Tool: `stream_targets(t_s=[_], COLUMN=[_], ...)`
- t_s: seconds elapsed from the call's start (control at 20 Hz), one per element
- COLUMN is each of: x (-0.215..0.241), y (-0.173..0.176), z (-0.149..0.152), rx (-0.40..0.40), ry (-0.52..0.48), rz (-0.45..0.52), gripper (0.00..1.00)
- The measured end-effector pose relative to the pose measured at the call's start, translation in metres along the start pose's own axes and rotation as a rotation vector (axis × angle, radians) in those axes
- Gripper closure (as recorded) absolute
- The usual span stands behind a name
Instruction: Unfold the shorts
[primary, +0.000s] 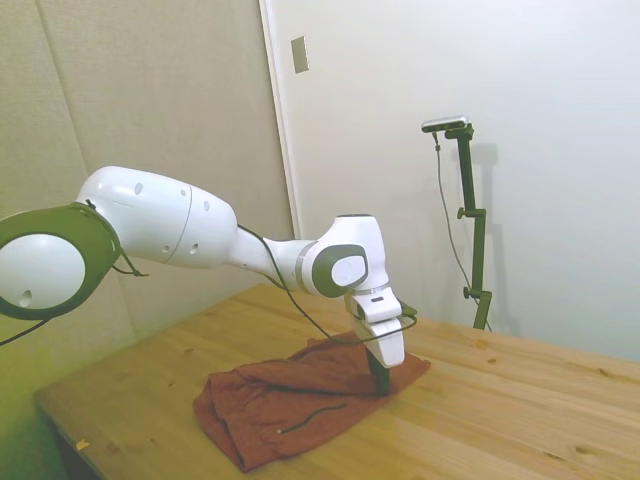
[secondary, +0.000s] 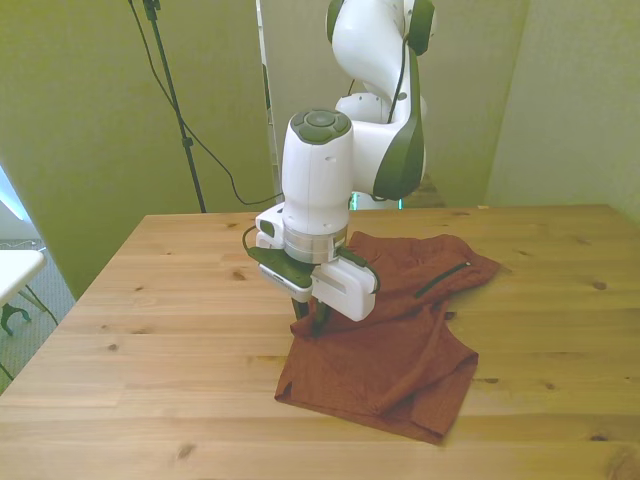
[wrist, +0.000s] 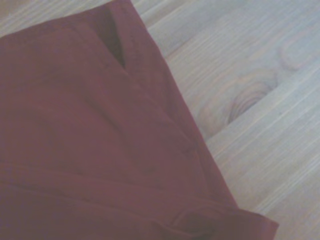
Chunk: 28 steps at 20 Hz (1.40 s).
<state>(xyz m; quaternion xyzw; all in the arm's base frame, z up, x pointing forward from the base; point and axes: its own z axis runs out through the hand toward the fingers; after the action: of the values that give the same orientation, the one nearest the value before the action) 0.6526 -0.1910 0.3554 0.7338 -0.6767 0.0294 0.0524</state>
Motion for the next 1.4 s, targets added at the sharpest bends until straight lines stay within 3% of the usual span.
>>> stream_targets(t_s=[0.3,0.65,1.0,1.4], x=[-0.003,-0.04,-0.136,-0.226], y=[-0.002,-0.016,-0.047,-0.094], z=[-0.004,-0.06,-0.11,-0.139], rx=[0.015,0.163,0.333,0.396], ry=[0.001,-0.009,-0.041,-0.055], rz=[-0.018,-0.076,-0.201,-0.296], gripper=[1.0,1.0,1.0,1.0])
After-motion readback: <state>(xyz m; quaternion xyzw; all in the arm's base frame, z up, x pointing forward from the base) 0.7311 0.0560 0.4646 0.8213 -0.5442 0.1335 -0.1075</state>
